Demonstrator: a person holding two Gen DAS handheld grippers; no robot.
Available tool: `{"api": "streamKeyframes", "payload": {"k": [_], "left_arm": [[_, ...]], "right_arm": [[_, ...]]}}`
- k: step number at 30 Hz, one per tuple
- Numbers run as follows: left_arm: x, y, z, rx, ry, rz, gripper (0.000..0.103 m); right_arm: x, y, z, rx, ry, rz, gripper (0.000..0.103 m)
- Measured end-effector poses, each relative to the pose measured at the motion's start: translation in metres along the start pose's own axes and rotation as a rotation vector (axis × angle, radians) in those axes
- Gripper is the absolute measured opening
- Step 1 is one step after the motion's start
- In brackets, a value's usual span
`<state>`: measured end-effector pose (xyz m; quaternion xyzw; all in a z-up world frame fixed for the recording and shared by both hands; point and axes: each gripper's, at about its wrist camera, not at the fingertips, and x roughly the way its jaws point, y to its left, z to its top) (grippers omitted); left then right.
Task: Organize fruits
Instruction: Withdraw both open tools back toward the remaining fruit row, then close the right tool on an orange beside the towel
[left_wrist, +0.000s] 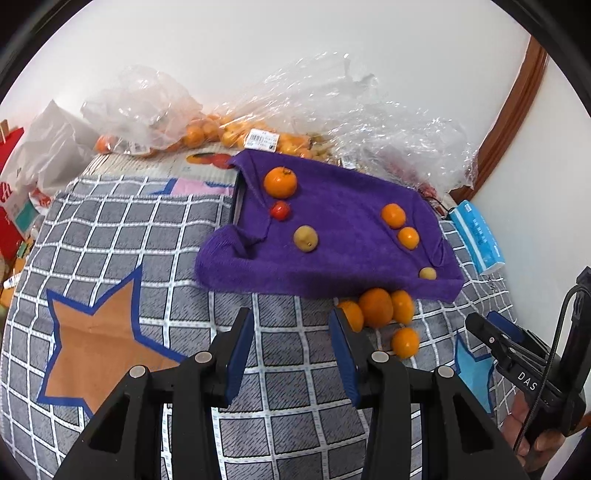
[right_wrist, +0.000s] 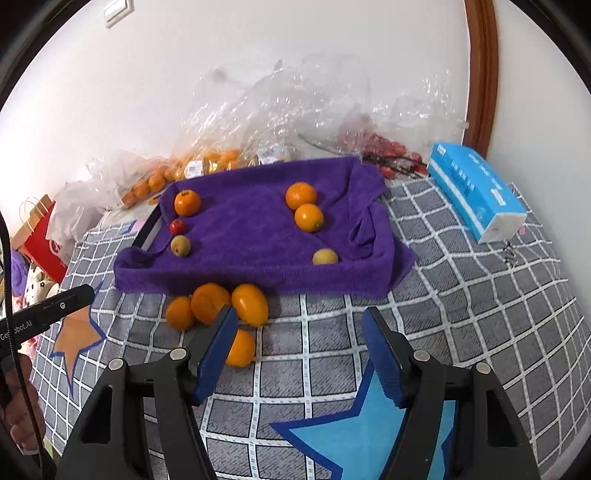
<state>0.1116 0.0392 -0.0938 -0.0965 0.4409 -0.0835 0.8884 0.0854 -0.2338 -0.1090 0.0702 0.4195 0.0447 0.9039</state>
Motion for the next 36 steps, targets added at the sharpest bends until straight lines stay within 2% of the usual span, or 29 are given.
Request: {"api": "streamKeyframes", "payload": {"k": [10,14,17,23,27,36], "left_arm": [[0.015,0.007,-0.005,-0.012,0.034,0.006,0.040],[0.020,0.009,-0.004,-0.011,0.045,0.005,0.040],[0.024,0.013,-0.004,-0.014,0.055,0.012,0.040],[0.025,0.029,-0.007,-0.034,0.063,0.025,0.040],[0.028,0.031,-0.005,-0.038,0.068,0.019,0.040],[0.031,0.020,-0.008,-0.008,0.078,0.001,0.040]], "right_arm": [[0.019,0.010,-0.012,-0.043,0.049,0.049,0.056],[0.025,0.024,-0.013,-0.071,0.061,0.104,0.056],[0.033,0.036,-0.016,-0.102,0.077,0.112,0.056],[0.057,0.048,-0.023,-0.122,0.140,0.101,0.046],[0.067,0.050,-0.027,-0.130,0.180,0.079,0.032],[0.052,0.042,-0.025,-0.127,0.121,0.081,0.032]]}}
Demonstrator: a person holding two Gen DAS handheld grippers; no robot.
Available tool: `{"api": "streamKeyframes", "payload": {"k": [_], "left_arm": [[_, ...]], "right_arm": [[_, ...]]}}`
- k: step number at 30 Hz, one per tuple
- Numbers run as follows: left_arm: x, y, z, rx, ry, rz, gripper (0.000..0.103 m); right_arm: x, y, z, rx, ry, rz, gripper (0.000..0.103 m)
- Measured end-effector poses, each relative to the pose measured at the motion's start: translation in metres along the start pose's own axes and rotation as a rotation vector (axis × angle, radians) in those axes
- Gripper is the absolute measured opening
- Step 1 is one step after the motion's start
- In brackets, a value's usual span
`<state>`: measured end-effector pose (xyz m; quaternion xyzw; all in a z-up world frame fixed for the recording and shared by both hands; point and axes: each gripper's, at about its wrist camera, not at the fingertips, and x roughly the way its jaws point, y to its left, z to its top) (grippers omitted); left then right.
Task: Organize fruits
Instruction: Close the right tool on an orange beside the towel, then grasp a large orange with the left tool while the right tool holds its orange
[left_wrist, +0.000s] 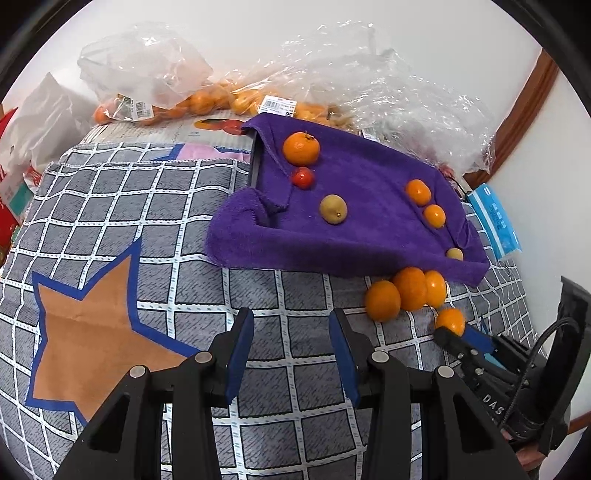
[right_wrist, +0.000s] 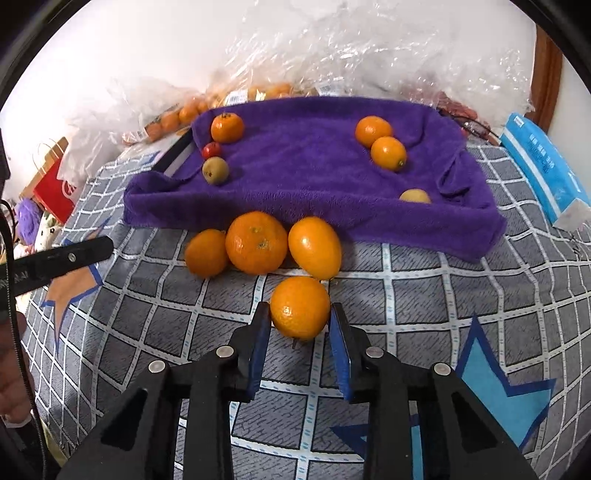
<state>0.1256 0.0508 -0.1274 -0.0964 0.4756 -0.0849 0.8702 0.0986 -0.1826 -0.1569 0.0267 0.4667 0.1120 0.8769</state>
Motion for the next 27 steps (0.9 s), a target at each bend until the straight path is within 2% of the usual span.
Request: {"api": "streamKeyframes", "payload": {"k": [17,27], "left_arm": [[0.023,-0.032,0.004,0.048,0.055,-0.036,0.040],[0.044,-0.065,0.007,0.125,0.092,-0.061,0.040]], "right_arm": [[-0.023,-0.039,0.001,0.065,-0.060,-0.038,0.032],[-0.028,-0.055,-0.001,0.085,-0.063,-0.046,0.032]]}}
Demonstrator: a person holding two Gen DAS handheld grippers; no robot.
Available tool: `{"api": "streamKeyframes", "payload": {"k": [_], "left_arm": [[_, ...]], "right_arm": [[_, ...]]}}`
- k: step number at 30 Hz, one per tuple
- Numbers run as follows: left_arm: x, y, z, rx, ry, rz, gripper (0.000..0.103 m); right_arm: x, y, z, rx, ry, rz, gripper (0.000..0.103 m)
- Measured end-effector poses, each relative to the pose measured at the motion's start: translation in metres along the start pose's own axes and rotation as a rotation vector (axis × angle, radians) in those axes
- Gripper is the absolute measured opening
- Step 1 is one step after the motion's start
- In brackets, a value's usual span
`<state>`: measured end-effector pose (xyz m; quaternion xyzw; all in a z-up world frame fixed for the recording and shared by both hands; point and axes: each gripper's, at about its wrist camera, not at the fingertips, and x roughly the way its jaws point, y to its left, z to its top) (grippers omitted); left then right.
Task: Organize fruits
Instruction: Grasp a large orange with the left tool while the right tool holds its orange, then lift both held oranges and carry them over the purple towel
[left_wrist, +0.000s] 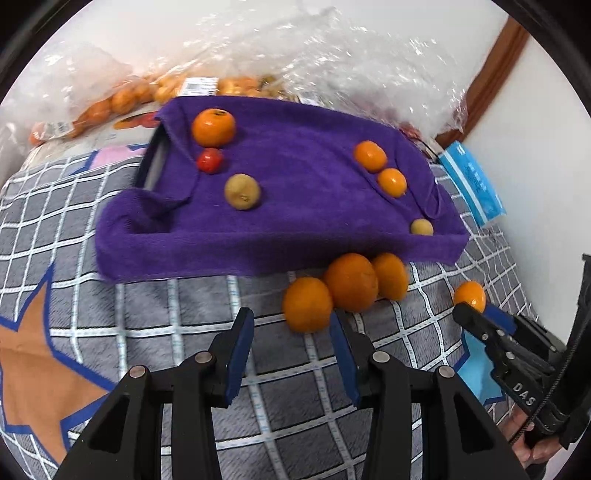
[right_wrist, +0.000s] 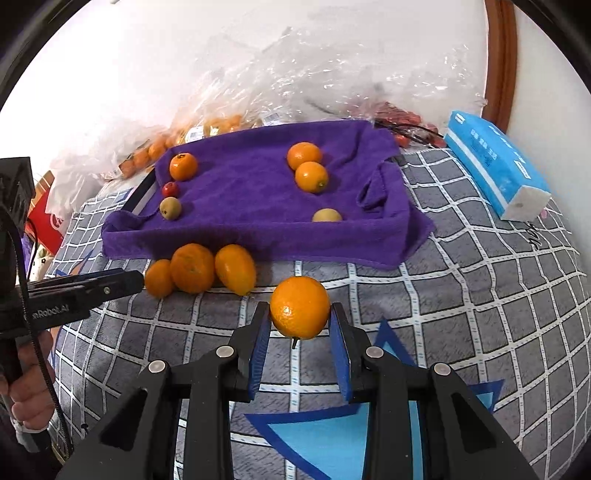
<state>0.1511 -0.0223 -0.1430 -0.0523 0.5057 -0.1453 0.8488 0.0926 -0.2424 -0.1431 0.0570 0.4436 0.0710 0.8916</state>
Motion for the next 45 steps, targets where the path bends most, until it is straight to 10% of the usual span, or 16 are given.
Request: {"api": "streamKeyframes", "payload": {"k": [21,45], "left_arm": [[0.018,-0.005,0.006,0.039,0.054,0.012,0.031],[-0.071,-0.001,0.024,0.021,-0.136,0.020,0.031]], "right_arm": [[-0.008,0.004,0.016,-0.008,-0.015,-0.040,0.032],[-0.064,0.040,0.048,-0.047,-0.150,-0.035,0.032]]}}
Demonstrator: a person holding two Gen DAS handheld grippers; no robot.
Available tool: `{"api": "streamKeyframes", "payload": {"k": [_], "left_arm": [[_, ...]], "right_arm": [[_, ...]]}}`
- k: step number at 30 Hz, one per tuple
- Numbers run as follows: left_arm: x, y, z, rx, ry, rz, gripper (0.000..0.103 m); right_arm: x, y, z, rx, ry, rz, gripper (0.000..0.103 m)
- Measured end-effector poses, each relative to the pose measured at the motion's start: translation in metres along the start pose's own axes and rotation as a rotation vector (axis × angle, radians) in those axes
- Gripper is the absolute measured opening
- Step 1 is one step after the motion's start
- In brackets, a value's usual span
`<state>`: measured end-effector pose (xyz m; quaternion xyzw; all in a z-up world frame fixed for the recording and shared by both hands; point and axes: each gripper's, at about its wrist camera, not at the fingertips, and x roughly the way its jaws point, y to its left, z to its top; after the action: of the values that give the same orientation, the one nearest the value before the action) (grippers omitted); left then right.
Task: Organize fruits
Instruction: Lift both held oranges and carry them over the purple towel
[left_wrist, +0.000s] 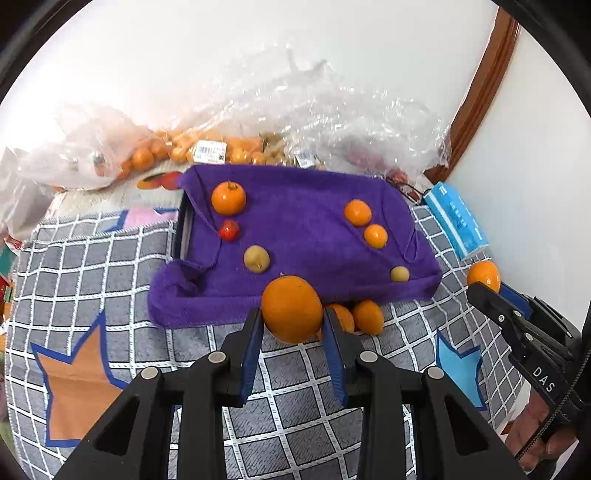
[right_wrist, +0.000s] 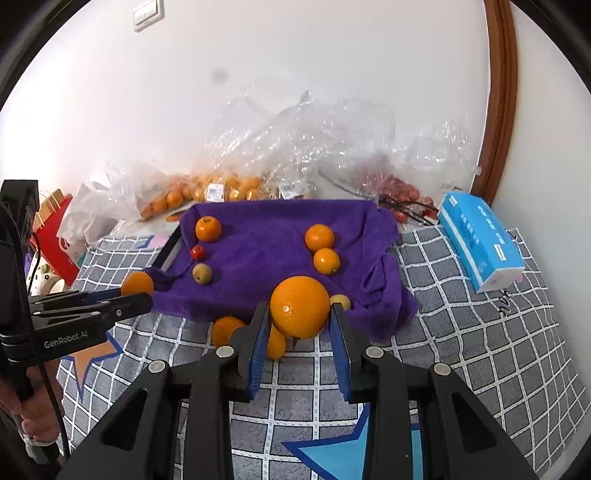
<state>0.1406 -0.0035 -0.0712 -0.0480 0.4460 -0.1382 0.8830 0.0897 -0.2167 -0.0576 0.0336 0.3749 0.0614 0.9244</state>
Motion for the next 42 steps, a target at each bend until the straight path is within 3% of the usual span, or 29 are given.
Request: {"api": "streamKeyframes", "payload": {"k": [18,42], "left_arm": [[-0.035,0.014,0.010,-0.029,-0.074,0.023,0.031],[-0.043,0.014,0.018,-0.028,-0.103,0.022,0.031]], "right_arm": [[-0.011,0.011,0.014,0.000,-0.044,0.015,0.032],[-0.016,0.011,0.026,-0.003,-0.083,0.017,0.032]]}}
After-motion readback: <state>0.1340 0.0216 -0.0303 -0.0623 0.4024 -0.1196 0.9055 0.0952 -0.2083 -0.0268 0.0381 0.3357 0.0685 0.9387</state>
